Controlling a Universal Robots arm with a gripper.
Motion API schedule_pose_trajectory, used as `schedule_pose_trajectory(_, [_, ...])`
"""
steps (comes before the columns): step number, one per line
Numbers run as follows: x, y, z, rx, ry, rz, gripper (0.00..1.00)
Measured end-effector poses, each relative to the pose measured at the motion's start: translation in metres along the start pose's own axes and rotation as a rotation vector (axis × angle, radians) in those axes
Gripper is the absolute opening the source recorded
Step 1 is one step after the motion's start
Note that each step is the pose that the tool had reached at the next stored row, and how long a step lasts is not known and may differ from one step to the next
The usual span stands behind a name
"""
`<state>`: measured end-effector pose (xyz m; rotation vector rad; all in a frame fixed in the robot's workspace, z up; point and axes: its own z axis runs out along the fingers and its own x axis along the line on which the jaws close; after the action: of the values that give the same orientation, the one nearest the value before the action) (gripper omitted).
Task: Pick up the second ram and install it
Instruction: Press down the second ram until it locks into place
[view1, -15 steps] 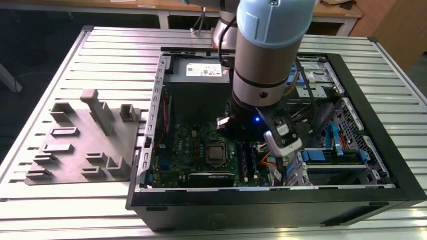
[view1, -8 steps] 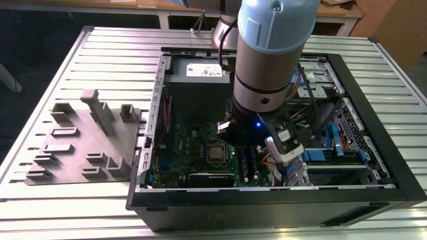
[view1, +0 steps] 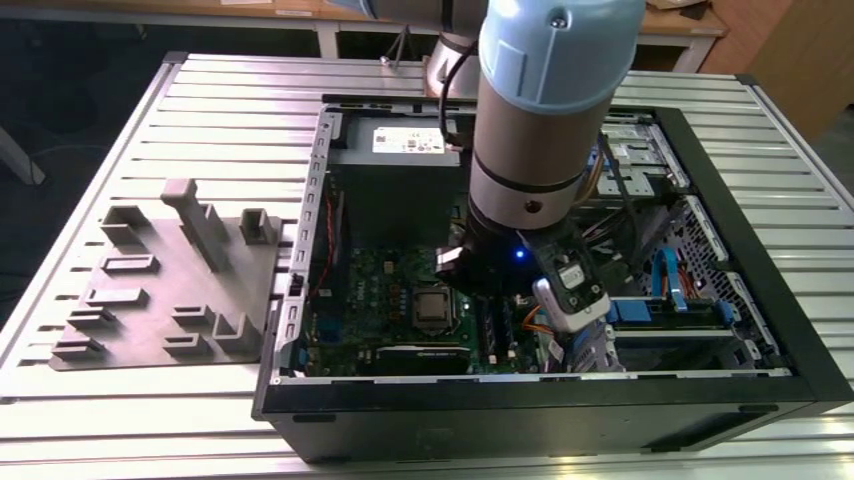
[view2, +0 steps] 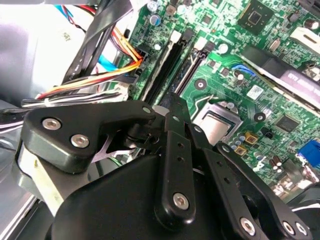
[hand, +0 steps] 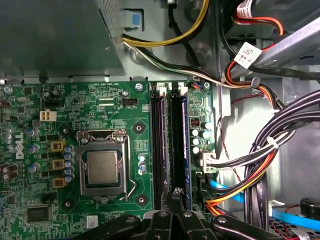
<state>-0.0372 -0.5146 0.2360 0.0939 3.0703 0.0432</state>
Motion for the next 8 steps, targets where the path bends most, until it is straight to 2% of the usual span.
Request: schedule_pose_trajectory(8, [0.0002,-0.0029,0.0057,0.0002,0.0000,0.000,0.07])
